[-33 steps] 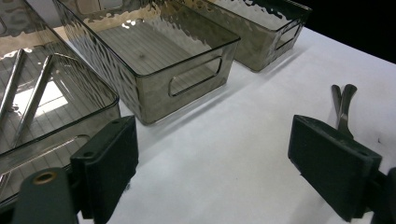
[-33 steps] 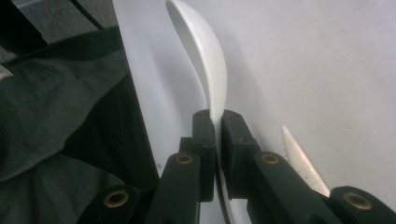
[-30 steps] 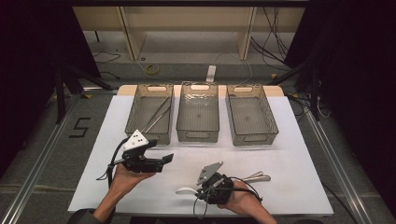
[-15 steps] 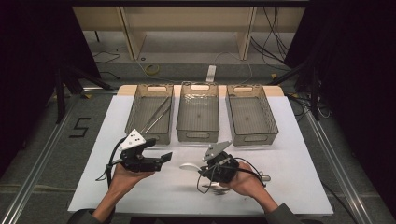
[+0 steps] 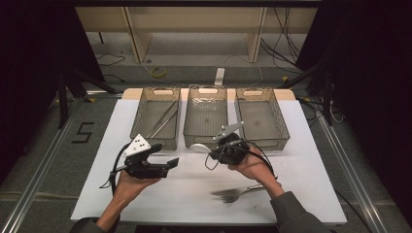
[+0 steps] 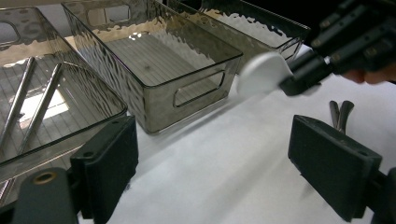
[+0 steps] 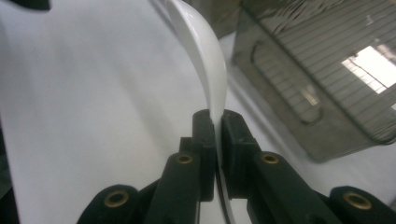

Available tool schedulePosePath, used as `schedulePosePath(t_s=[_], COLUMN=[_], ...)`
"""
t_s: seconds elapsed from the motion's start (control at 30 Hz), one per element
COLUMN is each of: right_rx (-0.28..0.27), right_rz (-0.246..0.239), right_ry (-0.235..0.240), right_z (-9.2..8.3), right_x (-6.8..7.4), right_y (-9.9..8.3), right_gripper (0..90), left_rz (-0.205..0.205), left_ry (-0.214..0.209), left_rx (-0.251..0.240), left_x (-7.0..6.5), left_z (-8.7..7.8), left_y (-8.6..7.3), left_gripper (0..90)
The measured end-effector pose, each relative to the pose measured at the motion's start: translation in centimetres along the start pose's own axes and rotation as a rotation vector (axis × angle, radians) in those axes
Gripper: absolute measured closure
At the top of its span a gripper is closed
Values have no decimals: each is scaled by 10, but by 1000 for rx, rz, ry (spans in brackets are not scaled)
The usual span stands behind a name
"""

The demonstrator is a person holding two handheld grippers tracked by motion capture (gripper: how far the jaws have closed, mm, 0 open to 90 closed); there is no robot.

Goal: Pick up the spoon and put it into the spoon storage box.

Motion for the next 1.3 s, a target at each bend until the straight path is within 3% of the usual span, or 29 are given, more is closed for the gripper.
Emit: schedulePosePath(t_s=[0.3, 0.4, 0.7, 0.93, 1.3], right_rx=[-28, -47, -64, -66, -43], right_rz=[22, 42, 111, 157, 199], right_ry=[-49, -45, -94, -117, -148], right_z=[-6, -4, 0, 6, 18], right_x=[-25, -33, -65, -83, -99], right_y=[32, 41, 63, 74, 79], right_gripper=[856, 856, 855, 855, 855], left_rz=[-3, -1, -4, -3, -3], left_ry=[-1, -1, -2, -2, -1], left_rx=[-2, -2, -8, -10, -11], left_x=[0, 0, 0, 0, 0], left_z=[0, 0, -1, -1, -1], left_y=[0, 0, 0, 1, 1], left_gripper=[155, 155, 155, 155, 155])
Point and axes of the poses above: each handheld gripper's, and its own axes: z roughly forward along the jaws, y roughly out of its top, x roughly to its left, the point moved 5 cm from there along z, roughly forward along the jaws, and after that the axes turned 13 degrees about y, right-handed, at the moved point
